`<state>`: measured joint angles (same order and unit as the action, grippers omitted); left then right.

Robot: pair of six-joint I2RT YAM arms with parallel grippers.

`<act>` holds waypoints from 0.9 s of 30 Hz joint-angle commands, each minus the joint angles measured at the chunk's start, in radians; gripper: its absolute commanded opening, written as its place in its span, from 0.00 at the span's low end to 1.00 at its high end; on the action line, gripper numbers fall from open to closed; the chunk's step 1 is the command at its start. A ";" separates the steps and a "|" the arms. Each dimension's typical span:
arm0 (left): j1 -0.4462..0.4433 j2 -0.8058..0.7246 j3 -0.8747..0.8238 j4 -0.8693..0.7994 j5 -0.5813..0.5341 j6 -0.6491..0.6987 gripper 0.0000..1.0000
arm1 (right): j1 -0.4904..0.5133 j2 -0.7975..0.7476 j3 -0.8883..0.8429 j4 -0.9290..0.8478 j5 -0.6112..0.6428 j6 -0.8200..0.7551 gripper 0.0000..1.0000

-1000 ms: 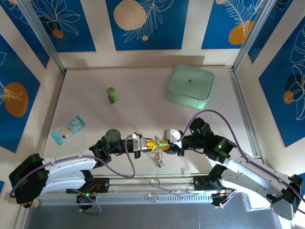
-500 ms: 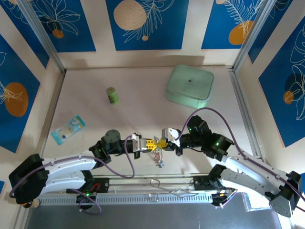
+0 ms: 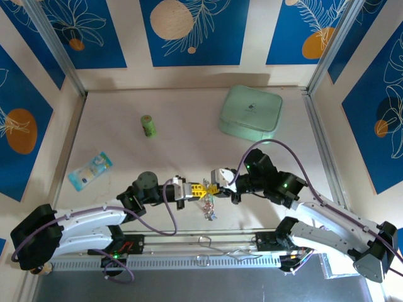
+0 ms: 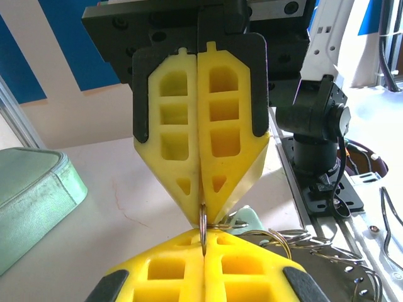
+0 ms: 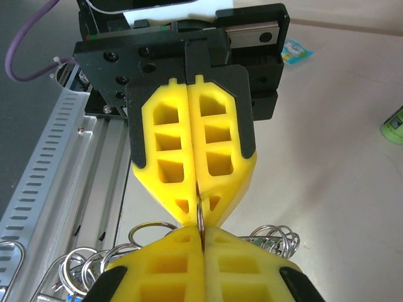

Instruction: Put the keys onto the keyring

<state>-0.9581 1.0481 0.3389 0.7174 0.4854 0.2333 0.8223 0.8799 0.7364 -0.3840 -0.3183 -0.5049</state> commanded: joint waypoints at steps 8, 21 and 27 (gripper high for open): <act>-0.014 -0.021 0.101 -0.191 -0.054 0.024 0.15 | 0.014 0.088 0.201 -0.303 0.046 -0.192 0.00; -0.021 -0.015 0.115 -0.172 -0.048 0.016 0.00 | 0.039 0.129 0.250 -0.291 0.086 -0.119 0.22; -0.021 -0.022 0.035 -0.010 -0.077 -0.074 0.00 | -0.026 -0.012 0.096 -0.180 0.024 0.083 0.42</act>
<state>-0.9707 1.0370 0.4019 0.5663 0.4252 0.2142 0.8040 0.9058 0.8795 -0.6178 -0.2298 -0.5415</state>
